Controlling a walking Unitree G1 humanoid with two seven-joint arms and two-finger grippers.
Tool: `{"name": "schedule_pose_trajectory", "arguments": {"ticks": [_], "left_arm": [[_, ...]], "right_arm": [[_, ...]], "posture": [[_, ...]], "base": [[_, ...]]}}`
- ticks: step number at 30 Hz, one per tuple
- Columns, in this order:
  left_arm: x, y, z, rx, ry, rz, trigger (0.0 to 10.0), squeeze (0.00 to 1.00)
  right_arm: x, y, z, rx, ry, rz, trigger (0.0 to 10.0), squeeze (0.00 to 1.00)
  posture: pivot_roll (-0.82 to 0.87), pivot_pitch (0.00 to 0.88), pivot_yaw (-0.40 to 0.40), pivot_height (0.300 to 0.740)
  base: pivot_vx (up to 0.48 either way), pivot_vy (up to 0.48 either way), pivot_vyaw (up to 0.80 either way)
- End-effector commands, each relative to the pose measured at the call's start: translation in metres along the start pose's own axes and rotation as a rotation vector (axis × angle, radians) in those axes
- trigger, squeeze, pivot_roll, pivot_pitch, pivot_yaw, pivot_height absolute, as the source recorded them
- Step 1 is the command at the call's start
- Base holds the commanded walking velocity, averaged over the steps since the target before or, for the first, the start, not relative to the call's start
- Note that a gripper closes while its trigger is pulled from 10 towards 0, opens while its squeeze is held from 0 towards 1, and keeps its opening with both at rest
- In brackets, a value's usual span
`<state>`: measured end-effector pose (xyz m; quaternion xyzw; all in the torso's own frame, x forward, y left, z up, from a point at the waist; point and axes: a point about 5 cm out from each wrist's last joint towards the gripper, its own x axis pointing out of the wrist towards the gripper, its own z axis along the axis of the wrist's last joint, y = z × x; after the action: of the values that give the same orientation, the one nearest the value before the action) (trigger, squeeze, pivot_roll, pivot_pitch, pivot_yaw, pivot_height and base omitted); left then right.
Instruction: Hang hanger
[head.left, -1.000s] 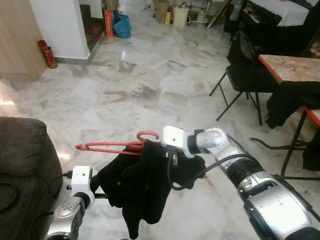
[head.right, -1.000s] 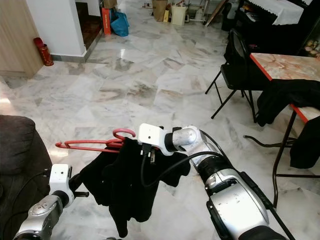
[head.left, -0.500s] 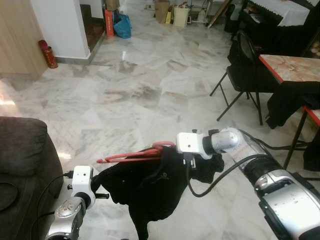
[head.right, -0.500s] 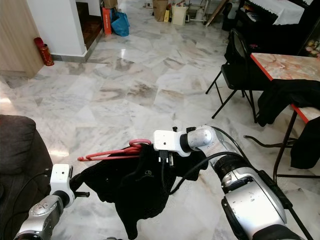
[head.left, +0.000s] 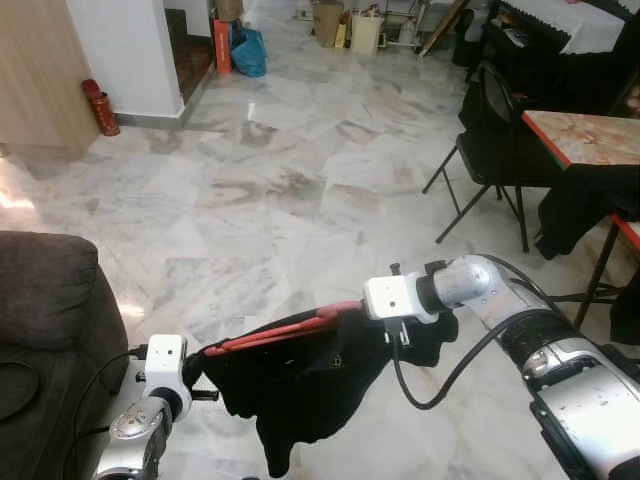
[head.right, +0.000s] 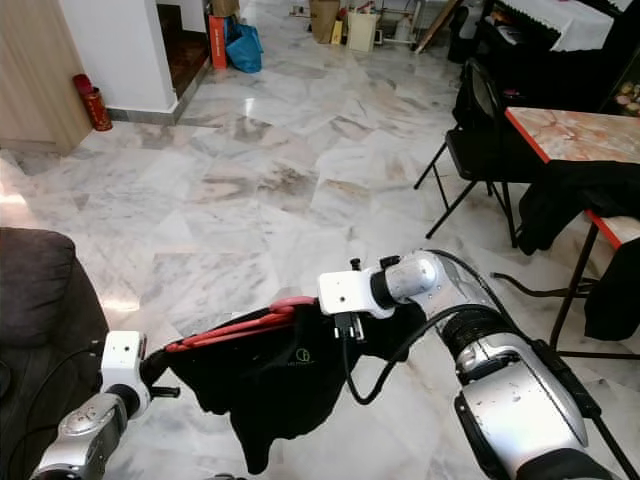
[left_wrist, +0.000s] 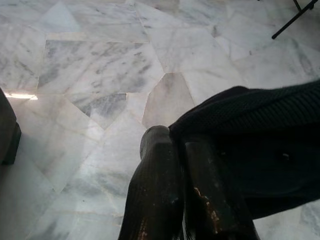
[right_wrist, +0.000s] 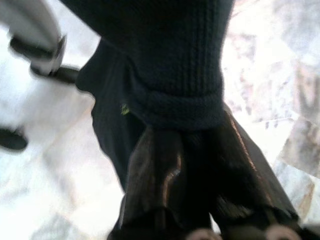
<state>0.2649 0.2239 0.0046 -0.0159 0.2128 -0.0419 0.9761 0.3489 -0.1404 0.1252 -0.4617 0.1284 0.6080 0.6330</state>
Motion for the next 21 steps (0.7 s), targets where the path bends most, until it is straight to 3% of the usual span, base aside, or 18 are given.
{"name": "schedule_pose_trajectory", "arguments": {"ticks": [1, 7, 13, 21], "left_arm": [[-0.005, 0.01, -0.004, 0.007, 0.021, 0.038, 0.0, 0.0], [-0.004, 0.009, -0.004, 0.009, 0.023, 0.031, 0.0, 0.0], [-0.004, 0.008, -0.003, 0.009, 0.021, 0.03, 0.0, 0.0], [-0.004, 0.008, -0.003, 0.007, 0.021, 0.029, 0.0, 0.0]], "right_arm": [[-0.019, -0.008, -0.009, -0.021, 0.077, -0.032, 10.0, 0.0], [-0.018, -0.008, -0.008, -0.036, 0.082, -0.02, 10.0, 0.0], [-0.012, -0.005, -0.017, -0.118, 0.234, -0.028, 10.0, 0.0], [-0.002, -0.002, -0.013, -0.14, 0.229, -0.023, 10.0, 0.0]], "posture": [[0.18, 0.0, -0.063, 0.732], [0.18, 0.0, -0.061, 0.732], [0.19, 0.0, -0.065, 0.732], [0.19, 0.0, -0.066, 0.732]], "base": [[0.0, 0.0, 0.0], [0.0, 0.0, 0.0], [0.0, 0.0, 0.0], [0.0, 0.0, 0.0]]}}
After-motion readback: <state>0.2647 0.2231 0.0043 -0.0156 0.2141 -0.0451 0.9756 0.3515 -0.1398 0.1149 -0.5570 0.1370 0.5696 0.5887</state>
